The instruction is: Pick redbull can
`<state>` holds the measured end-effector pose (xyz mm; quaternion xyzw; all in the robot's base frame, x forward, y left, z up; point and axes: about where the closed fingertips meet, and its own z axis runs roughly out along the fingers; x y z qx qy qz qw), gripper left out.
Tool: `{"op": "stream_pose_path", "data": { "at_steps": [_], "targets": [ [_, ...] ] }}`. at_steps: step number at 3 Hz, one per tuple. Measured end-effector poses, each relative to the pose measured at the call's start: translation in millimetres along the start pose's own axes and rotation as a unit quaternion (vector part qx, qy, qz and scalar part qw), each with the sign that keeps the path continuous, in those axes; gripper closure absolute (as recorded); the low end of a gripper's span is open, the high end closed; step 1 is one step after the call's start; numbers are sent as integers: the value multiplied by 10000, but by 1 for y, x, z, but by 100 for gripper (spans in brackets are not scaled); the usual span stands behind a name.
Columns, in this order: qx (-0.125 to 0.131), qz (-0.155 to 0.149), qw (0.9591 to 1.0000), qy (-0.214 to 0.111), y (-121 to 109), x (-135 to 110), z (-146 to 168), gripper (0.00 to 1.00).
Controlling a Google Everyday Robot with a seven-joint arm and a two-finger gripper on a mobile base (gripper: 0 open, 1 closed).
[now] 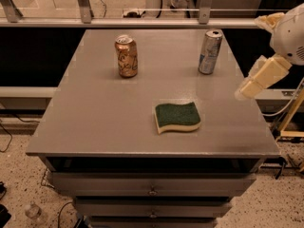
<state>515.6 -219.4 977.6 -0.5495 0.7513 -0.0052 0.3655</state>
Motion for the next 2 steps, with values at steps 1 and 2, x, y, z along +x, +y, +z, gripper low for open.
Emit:
{"op": "stream_pose_path", "data": {
  "at_steps": [1,2],
  "targets": [
    [280,265,9972,-641,-20,1,17,0],
    [277,262,9972,-638,-19,1,17,0]
  ]
}}
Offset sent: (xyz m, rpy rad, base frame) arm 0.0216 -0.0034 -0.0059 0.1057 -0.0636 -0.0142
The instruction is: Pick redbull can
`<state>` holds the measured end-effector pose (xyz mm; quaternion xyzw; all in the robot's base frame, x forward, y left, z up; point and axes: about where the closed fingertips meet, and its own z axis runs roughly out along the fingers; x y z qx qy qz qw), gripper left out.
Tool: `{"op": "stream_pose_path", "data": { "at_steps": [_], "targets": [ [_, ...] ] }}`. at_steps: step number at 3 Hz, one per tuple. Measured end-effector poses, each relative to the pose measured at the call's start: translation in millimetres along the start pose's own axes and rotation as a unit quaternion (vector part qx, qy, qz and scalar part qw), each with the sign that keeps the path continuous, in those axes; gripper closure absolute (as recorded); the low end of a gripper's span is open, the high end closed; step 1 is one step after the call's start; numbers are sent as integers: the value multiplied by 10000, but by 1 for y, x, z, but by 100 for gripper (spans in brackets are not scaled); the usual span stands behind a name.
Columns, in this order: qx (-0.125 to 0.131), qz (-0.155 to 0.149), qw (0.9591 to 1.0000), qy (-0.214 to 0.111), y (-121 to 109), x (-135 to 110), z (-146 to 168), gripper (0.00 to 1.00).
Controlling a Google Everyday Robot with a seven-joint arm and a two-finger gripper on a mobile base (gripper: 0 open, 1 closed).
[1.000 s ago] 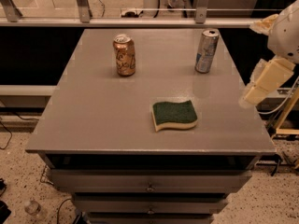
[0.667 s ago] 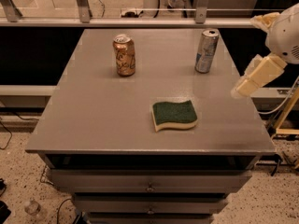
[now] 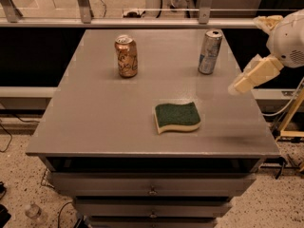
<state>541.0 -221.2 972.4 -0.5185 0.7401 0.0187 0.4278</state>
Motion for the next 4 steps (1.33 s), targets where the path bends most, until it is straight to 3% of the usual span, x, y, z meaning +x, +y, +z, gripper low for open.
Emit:
{"op": "stream_pose_path", "data": {
  "at_steps": [1,2,3,4],
  "targets": [
    [-18,63,9999,-114,0,-2,3,0],
    [-16,409,9972,-633,-10,2,19,0],
    [82,1081,9805,-1642,-35,14,47,0],
    [193,1513,9627,-2235,-57,23,70,0]
  ]
}}
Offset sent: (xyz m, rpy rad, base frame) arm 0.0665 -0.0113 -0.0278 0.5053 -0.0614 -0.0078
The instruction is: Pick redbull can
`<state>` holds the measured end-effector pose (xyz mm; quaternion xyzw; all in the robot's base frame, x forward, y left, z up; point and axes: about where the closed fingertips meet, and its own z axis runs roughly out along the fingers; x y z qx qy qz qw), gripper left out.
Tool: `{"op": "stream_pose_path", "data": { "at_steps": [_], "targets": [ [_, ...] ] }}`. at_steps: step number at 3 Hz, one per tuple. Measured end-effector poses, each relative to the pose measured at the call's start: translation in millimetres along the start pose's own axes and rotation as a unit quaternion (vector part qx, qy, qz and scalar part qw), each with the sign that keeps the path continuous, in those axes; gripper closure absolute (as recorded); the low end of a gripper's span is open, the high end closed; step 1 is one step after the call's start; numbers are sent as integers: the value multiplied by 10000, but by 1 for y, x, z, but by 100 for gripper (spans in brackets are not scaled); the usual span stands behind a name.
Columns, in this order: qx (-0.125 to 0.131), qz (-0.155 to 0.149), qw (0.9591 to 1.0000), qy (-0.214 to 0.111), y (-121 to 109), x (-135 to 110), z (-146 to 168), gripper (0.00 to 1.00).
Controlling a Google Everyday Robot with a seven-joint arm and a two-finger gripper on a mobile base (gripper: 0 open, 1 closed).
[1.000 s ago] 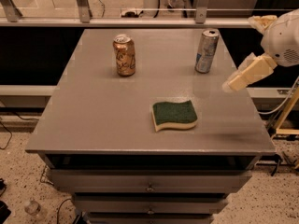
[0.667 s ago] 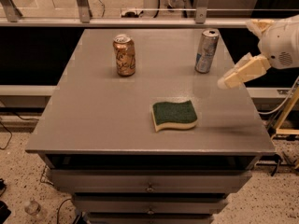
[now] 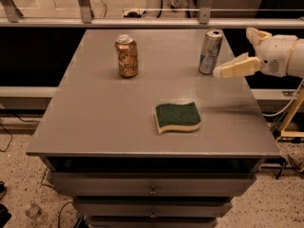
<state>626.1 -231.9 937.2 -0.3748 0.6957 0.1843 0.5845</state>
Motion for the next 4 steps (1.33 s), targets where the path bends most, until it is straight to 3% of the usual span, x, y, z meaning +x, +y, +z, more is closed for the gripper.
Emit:
{"op": "stream_pose_path", "data": {
  "at_steps": [2,4],
  "targets": [
    [85,448,9974,-563,-28,23,30,0],
    [23,586,9943,-886,-35,31,65,0]
  ]
}}
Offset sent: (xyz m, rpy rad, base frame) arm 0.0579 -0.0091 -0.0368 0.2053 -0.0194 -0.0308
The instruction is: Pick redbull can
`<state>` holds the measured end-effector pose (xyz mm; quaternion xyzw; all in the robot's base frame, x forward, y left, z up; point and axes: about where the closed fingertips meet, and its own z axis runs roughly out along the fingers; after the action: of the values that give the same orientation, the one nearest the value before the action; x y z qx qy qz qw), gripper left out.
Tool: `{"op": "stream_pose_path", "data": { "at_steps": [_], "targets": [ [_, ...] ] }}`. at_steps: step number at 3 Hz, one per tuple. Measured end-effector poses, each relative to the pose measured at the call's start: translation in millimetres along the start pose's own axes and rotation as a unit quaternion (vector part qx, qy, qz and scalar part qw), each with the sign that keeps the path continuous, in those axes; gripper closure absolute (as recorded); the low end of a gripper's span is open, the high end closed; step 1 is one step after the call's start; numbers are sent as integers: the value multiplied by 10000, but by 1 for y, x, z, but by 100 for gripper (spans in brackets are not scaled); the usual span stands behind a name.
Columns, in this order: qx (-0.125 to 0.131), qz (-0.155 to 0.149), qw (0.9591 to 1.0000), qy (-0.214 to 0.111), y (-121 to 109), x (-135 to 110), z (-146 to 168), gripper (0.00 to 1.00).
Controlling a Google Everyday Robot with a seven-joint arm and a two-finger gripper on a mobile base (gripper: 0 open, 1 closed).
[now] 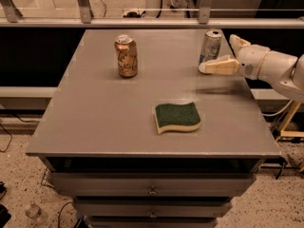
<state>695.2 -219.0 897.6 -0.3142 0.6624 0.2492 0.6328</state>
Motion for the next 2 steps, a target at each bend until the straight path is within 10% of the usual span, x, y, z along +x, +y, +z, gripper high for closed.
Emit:
{"op": "stream_pose_path", "data": {
  "at_steps": [2],
  "targets": [
    [-5,6,10000,-36,-1,1,8,21]
  ]
}}
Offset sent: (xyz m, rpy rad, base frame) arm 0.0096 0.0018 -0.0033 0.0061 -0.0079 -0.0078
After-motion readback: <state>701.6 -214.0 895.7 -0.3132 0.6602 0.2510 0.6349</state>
